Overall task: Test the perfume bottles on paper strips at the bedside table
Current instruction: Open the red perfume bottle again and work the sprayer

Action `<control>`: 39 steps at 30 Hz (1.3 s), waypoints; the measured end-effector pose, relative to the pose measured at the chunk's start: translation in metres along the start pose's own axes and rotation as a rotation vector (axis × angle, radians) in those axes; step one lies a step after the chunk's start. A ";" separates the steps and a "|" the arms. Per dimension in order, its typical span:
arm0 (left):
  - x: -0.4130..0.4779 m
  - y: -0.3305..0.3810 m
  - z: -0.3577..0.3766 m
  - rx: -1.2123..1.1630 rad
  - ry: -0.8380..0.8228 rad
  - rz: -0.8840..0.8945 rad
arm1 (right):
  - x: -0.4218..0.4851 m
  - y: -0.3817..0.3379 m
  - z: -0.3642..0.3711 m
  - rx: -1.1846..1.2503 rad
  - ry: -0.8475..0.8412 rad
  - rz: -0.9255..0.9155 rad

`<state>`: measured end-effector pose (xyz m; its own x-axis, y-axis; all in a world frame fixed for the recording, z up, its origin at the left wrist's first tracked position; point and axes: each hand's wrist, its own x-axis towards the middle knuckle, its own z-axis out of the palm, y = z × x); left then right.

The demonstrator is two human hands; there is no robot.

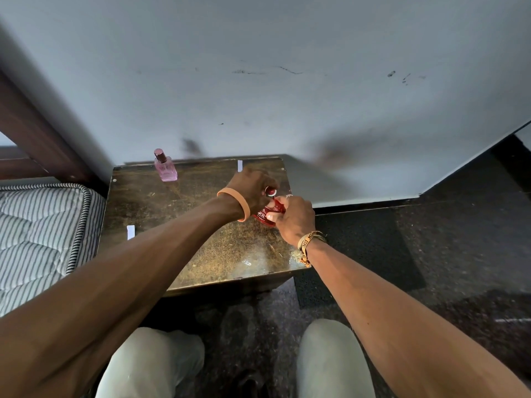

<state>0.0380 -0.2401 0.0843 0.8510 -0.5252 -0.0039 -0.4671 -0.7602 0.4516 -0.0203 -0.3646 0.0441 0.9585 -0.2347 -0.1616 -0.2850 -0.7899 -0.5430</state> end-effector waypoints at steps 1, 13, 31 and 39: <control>-0.001 -0.001 0.000 -0.019 0.007 -0.007 | 0.000 0.000 0.000 0.001 0.002 0.002; -0.016 -0.023 0.028 -0.318 -0.010 -0.284 | -0.003 0.000 -0.002 0.046 -0.046 -0.028; -0.036 -0.053 0.023 -0.537 0.287 -0.467 | 0.013 -0.021 0.013 0.123 -0.013 -0.098; 0.015 -0.086 -0.010 -0.670 0.397 -0.506 | 0.083 -0.070 0.001 0.181 0.016 -0.158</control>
<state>0.0932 -0.1782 0.0546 0.9932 0.0727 -0.0915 0.1136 -0.4180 0.9013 0.0792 -0.3285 0.0677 0.9907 -0.1262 -0.0508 -0.1255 -0.7034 -0.6997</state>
